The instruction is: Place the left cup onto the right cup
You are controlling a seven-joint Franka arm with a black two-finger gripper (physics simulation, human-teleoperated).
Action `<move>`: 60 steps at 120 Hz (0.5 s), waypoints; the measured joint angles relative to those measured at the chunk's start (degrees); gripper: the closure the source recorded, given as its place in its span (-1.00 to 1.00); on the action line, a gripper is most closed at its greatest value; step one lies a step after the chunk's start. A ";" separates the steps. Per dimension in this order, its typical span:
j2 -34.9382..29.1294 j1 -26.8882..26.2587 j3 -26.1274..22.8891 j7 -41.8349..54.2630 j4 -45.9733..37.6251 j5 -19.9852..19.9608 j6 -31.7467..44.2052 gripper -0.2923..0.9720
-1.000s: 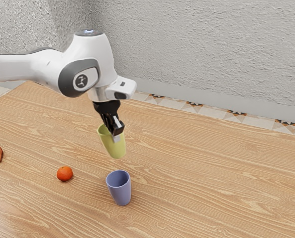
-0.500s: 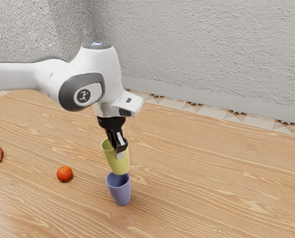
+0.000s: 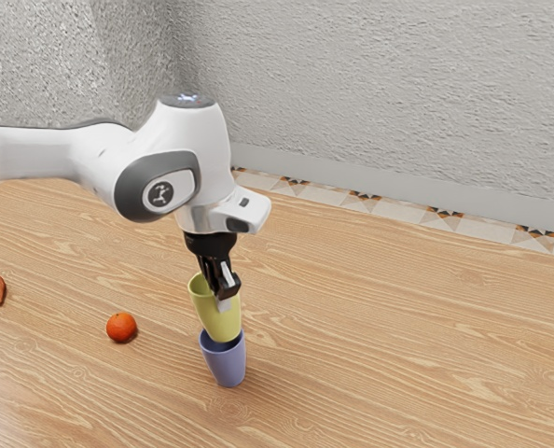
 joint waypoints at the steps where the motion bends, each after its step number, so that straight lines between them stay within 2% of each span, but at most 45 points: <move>1: 0.05 0.02 -0.02 -0.02 0.00 0.00 0.01 0.70; 60: 1.75 0.11 -0.35 -0.81 -0.06 0.00 0.89 0.70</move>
